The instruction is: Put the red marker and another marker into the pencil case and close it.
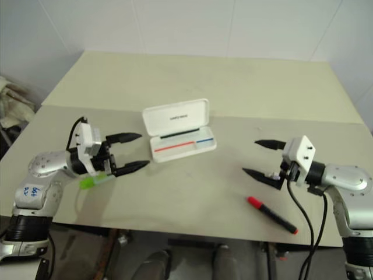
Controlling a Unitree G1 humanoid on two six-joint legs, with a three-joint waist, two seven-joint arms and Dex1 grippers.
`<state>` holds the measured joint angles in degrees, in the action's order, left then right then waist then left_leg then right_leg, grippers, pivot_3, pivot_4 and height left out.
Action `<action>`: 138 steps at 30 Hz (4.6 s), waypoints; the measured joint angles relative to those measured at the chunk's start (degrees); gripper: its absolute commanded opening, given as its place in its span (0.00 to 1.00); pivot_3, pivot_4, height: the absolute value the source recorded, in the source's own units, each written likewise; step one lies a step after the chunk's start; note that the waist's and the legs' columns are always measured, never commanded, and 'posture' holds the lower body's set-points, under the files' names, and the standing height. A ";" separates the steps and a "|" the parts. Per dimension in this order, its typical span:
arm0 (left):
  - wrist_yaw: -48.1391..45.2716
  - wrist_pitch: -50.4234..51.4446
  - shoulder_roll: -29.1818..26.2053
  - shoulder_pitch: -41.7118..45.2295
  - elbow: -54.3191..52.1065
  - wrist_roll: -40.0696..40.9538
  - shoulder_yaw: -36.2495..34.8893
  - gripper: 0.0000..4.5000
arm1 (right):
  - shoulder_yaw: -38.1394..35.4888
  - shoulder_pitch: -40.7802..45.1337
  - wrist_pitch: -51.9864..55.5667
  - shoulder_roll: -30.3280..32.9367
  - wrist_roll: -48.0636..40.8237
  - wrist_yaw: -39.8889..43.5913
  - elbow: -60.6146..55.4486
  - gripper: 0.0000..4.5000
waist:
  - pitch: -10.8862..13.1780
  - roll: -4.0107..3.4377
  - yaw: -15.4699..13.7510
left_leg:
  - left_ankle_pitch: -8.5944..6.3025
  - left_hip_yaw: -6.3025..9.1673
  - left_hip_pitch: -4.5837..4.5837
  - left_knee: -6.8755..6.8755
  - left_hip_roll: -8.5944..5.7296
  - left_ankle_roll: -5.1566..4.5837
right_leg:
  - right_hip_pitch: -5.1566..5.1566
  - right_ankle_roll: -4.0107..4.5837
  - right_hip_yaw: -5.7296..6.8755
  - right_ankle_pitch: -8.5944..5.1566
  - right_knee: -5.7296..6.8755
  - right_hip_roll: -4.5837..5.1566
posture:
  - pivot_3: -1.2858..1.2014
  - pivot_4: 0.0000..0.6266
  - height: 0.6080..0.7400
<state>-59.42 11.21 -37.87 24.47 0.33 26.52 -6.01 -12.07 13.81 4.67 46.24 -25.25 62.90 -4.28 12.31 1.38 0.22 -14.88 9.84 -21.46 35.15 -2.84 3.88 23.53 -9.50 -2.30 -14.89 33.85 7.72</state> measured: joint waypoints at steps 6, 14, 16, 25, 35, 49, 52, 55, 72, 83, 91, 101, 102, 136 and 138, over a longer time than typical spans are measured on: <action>0.20 -1.24 1.44 0.45 0.45 -0.55 0.46 0.99 | 0.63 2.82 -1.14 -1.21 0.53 -0.01 1.59 1.00 | 0.00 0.00 -0.03 | -0.01 -0.10 0.04 0.00 0.15 0.03 | 0.01 0.06 -0.06 0.04 -0.02 -0.16 | 0.52 0.24 1.00; -0.16 -1.34 1.43 0.25 0.47 -0.77 0.44 0.99 | 2.53 5.34 -0.87 -2.02 0.57 0.51 2.52 1.00 | 0.00 0.00 0.11 | -0.02 -0.22 0.09 0.00 0.17 0.05 | 0.03 0.06 -0.18 0.08 -0.02 -0.20 | 0.52 0.24 1.00; -0.17 -1.47 1.41 0.13 0.47 -0.98 0.44 0.99 | 3.33 6.29 -0.88 -3.02 0.67 0.57 2.72 1.00 | 0.00 0.00 0.09 | -0.02 -0.25 0.12 -0.01 0.19 0.05 | 0.03 0.05 -0.22 0.09 -0.01 -0.22 | 0.52 0.24 1.00; -0.27 -1.21 1.46 0.16 0.96 -1.93 1.59 0.72 | 7.29 7.20 -0.98 -7.52 1.80 -0.39 1.99 1.00 | 0.00 0.00 -0.01 | -0.03 -0.27 0.12 -0.01 0.19 0.06 | 0.04 0.05 -0.25 0.09 -0.01 -0.23 | 0.52 0.24 1.00; -0.07 -0.82 2.88 8.13 10.20 -9.72 9.38 0.72 | 9.76 8.29 -1.05 -11.26 2.32 -0.83 1.06 1.00 | 0.00 0.00 0.04 | -0.03 -0.28 0.13 0.00 0.20 0.06 | 0.04 0.03 -0.26 0.15 -0.01 -0.27 | 0.52 0.24 1.00; -0.82 -2.05 3.88 12.64 18.11 -18.05 15.39 0.72 | 10.93 8.26 -2.58 -12.86 2.54 -1.29 -0.03 1.00 | 0.00 0.00 0.07 | -0.03 -0.29 0.13 -0.01 0.21 0.07 | 0.07 0.02 -0.27 0.16 0.01 -0.29 | 0.52 0.24 1.00; -0.86 -2.10 4.16 13.42 18.56 -18.85 15.77 0.72 | 11.13 8.14 -2.87 -13.27 2.56 -1.56 -0.15 1.00 | 0.00 0.00 0.04 | -0.03 -0.29 0.13 0.00 0.21 0.06 | 0.06 0.01 -0.27 0.18 0.02 -0.28 | 0.52 0.24 1.00; -1.04 -1.93 5.07 15.12 20.42 -20.25 16.70 0.72 | 11.45 8.14 -3.31 -13.71 2.63 -2.11 -0.15 1.00 | 0.00 0.00 0.01 | -0.02 -0.29 0.14 0.00 0.21 0.06 | 0.06 0.01 -0.27 0.18 0.03 -0.29 | 0.52 0.24 1.00; -4.04 -3.69 7.81 22.10 29.74 -24.90 20.18 0.22 | 11.78 8.49 -3.53 -14.51 2.64 -3.52 -0.17 1.00 | -0.01 0.01 0.24 | -0.02 -0.32 0.18 0.02 0.21 0.07 | 0.05 -0.01 -0.30 0.20 0.07 -0.30 | 0.52 0.24 1.00; -5.14 -5.38 8.40 24.09 32.16 -26.64 20.69 0.01 | 11.71 9.61 -3.55 -14.17 2.57 -3.48 -0.03 1.00 | -0.01 0.01 0.06 | 0.02 -0.31 0.23 0.06 0.21 0.07 | -0.01 -0.03 -0.30 0.31 0.09 -0.30 | 0.52 0.24 1.00; -8.13 -5.96 6.49 22.46 27.24 -26.88 20.79 0.01 | 10.56 10.00 -3.82 -10.90 2.53 -1.05 3.75 1.00 | -0.01 0.01 0.17 | 0.01 -0.32 0.16 0.06 0.21 0.05 | 0.03 -0.04 -0.32 0.35 0.02 -0.31 | 0.52 0.24 1.00; -13.62 -4.62 2.58 16.42 11.95 -26.66 22.78 0.01 | 9.42 9.31 -4.72 -10.54 2.54 -0.14 4.87 1.00 | -0.01 0.01 0.13 | -0.02 -0.37 0.11 0.04 0.21 0.03 | 0.07 -0.04 -0.36 0.34 -0.01 -0.30 | 0.52 0.24 1.00; -13.83 -4.25 2.59 15.65 10.57 -26.53 22.91 0.01 | 9.37 8.89 -4.71 -10.43 2.54 -0.12 4.82 1.00 | -0.01 0.01 0.11 | -0.02 -0.37 0.11 0.04 0.21 0.03 | 0.07 -0.04 -0.36 0.34 -0.01 -0.30 | 0.52 0.24 1.00; -14.23 12.58 0.60 7.71 -2.91 -21.47 23.36 0.94 | 7.26 5.07 -2.17 -8.86 2.06 -1.43 1.97 1.00 | -0.01 0.01 1.27 | -0.01 -0.59 0.25 0.07 0.23 -0.02 | 0.04 -0.07 -0.60 0.40 0.04 -0.33 | 0.52 0.24 1.00; -14.45 12.66 0.41 7.23 -3.68 -21.15 23.37 0.99 | 7.27 5.07 -2.16 -8.93 2.06 -1.67 1.96 1.00 | -0.01 0.01 1.31 | -0.01 -0.60 0.24 0.07 0.24 -0.02 | 0.05 -0.07 -0.62 0.40 0.03 -0.33 | 0.52 0.24 1.00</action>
<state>-73.87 23.88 -37.46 31.70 -3.35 5.37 17.36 -4.79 18.87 2.50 37.31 -23.19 61.24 -2.32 12.30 1.39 1.53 -14.89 9.23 -21.22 35.22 -2.61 3.87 23.58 -9.58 -2.92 -14.49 33.88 7.39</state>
